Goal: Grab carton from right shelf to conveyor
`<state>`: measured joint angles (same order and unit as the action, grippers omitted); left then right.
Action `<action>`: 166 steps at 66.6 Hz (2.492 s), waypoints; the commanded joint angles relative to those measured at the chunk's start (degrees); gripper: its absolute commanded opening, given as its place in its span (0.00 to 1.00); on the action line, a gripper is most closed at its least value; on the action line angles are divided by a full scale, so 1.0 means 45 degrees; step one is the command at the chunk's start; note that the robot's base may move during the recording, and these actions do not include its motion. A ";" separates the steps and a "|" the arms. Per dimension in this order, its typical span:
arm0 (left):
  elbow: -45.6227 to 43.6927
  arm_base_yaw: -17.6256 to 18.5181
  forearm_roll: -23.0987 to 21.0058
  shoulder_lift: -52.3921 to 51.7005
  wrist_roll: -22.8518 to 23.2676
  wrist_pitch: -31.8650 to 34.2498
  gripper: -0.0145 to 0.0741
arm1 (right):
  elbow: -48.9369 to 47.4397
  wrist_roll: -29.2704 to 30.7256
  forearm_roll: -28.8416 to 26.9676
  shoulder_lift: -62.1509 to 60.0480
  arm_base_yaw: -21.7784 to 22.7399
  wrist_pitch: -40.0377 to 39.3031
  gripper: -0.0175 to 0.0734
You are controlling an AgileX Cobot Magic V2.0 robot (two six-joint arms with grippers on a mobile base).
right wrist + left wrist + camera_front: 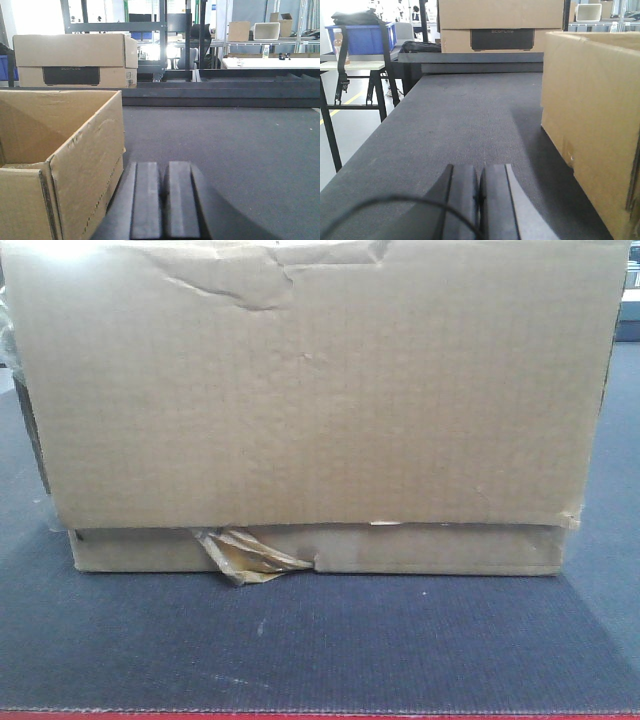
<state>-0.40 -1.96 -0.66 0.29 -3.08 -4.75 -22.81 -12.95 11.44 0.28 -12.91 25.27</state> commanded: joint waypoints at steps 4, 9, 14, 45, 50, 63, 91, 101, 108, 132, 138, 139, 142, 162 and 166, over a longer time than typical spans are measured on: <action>0.0089 -0.0045 -0.0076 -0.0064 -0.0087 0.0576 0.17 | 0.0007 -0.0008 0.0129 -0.0062 0.0033 -0.0297 0.12; 0.0089 -0.0045 -0.0076 -0.0064 -0.0087 0.0607 0.17 | 0.0007 -0.0008 0.0129 -0.0062 0.0033 -0.0297 0.12; 0.0089 -0.0045 -0.0076 -0.0064 -0.0087 0.0607 0.17 | 0.0007 -0.0008 0.0129 -0.0062 0.0033 -0.0297 0.12; 0.0089 -0.0045 -0.0076 -0.0064 -0.0087 0.0607 0.17 | 0.0007 -0.0008 0.0129 -0.0062 0.0033 -0.0297 0.12; 0.0089 -0.0045 -0.0076 -0.0064 -0.0087 0.0607 0.17 | 0.0007 -0.0008 0.0129 -0.0062 0.0033 -0.0297 0.12; 0.0089 -0.0045 -0.0076 -0.0064 -0.0087 0.0607 0.17 | 0.0007 -0.0008 0.0129 -0.0062 0.0201 -0.0270 0.12; 0.0089 -0.0045 -0.0076 -0.0064 -0.0087 0.0607 0.17 | 0.2599 0.3497 -0.3069 -0.0062 0.3237 -0.2844 0.12; 0.0089 -0.0045 -0.0076 -0.0064 -0.0087 0.0607 0.17 | 0.4406 0.3497 -0.3401 -0.0062 0.3237 -0.4539 0.12; 0.0089 -0.0045 -0.0076 -0.0064 -0.0087 0.0607 0.17 | 0.5069 0.3497 -0.3693 -0.0062 0.3237 -0.5615 0.12; 0.0089 -0.0045 -0.0076 -0.0064 -0.0087 0.0607 0.17 | 0.5069 0.3497 -0.3693 -0.0062 0.3237 -0.4807 0.12; 0.0089 -0.0045 -0.0076 -0.0064 -0.0087 0.0607 0.17 | 0.5069 0.3497 -0.3693 -0.0062 0.3237 -0.4807 0.12; 0.0089 -0.0045 -0.0076 -0.0064 -0.0087 0.0607 0.17 | 0.5069 0.3497 -0.3693 -0.0062 0.3237 -0.4807 0.12; 0.0089 -0.0045 -0.0076 -0.0064 -0.0087 0.0607 0.17 | 0.5069 0.3497 -0.3693 -0.0062 0.3237 -0.4807 0.12; 0.0089 -0.0045 -0.0076 -0.0064 -0.0087 0.0607 0.17 | 0.5069 0.3497 -0.3693 -0.0062 0.3237 -0.4807 0.12; 0.0089 -0.0045 -0.0076 -0.0064 -0.0087 0.0607 0.17 | 0.5069 0.3497 -0.3693 -0.0062 0.3237 -0.4807 0.12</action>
<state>0.08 -1.96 -0.66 0.29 -3.30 -3.43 0.02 2.32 -4.95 0.14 1.48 5.16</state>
